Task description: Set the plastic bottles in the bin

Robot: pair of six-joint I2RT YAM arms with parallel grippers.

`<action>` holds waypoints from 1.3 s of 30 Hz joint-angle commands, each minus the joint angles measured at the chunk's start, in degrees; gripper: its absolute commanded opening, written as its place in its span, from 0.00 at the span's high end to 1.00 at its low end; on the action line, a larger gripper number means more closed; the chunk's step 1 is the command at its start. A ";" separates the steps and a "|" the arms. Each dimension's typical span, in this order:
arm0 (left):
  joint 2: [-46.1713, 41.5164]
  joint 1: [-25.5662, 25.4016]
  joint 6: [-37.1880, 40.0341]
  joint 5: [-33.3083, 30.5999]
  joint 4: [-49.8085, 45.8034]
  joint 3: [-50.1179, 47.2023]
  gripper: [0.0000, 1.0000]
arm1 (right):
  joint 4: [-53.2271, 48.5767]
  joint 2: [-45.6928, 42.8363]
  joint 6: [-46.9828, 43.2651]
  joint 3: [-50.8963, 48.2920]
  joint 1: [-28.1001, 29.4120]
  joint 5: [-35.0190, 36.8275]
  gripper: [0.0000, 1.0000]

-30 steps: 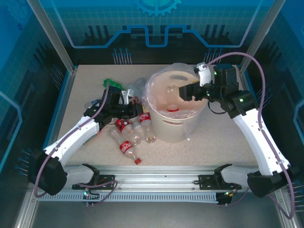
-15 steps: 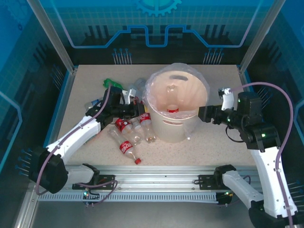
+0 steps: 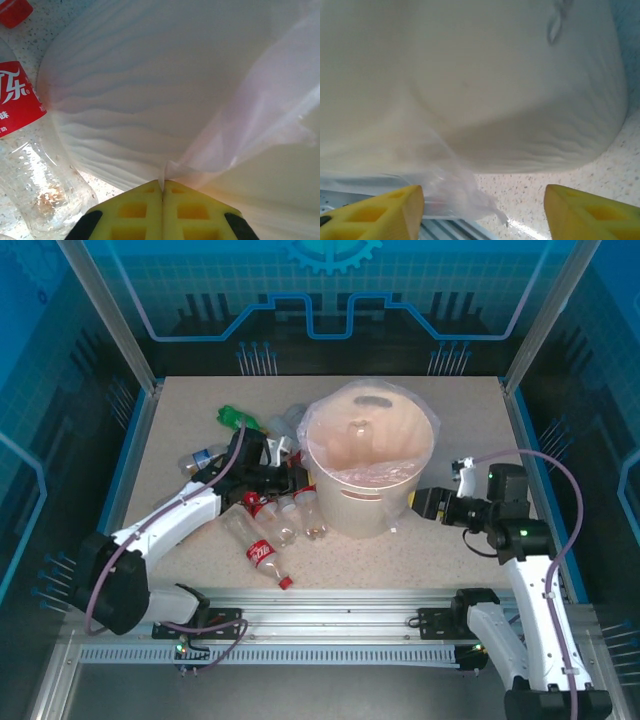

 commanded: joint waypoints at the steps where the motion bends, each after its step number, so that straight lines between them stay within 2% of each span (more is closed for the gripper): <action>1: 1.25 -0.56 1.39 1.13 0.49 -0.10 1.00 | 5.63 -1.74 1.16 -4.17 -0.72 -5.87 0.39; 3: 1.10 -0.58 1.45 1.11 0.29 0.47 1.00 | 9.91 -2.01 2.93 -6.70 -0.74 -7.14 0.43; 7: 0.67 -0.66 2.04 0.99 -1.38 1.57 1.00 | 19.72 -1.86 8.57 -10.04 -0.69 -11.73 0.44; 13: 0.09 -0.84 1.70 0.72 -1.92 1.94 0.97 | 20.69 -1.76 8.27 -10.50 -0.69 -13.87 0.51; 17: 0.35 -0.93 2.06 0.49 -2.56 2.46 0.96 | 27.96 -0.42 12.90 -12.94 -0.46 -14.55 0.61; 19: 0.19 -0.92 2.07 0.38 -2.79 2.54 0.96 | 27.92 -0.45 12.01 -12.94 -0.51 -13.61 0.64; 24: 0.35 -0.93 2.51 0.19 -3.73 3.21 0.96 | 24.10 -1.17 8.51 -12.36 -0.60 -11.36 0.92; 26: 0.35 -0.93 2.59 0.27 -3.89 3.20 0.96 | 23.33 -1.53 7.97 -12.76 -0.76 -11.27 1.00; 33: 1.30 -0.93 3.37 0.10 -4.48 3.16 0.95 | 15.00 -2.59 1.25 -13.31 -4.06 -8.66 1.00; 39: 2.90 -0.92 3.51 0.36 -3.56 3.73 0.95 | 16.33 -1.68 2.67 -14.67 -7.53 -5.02 1.00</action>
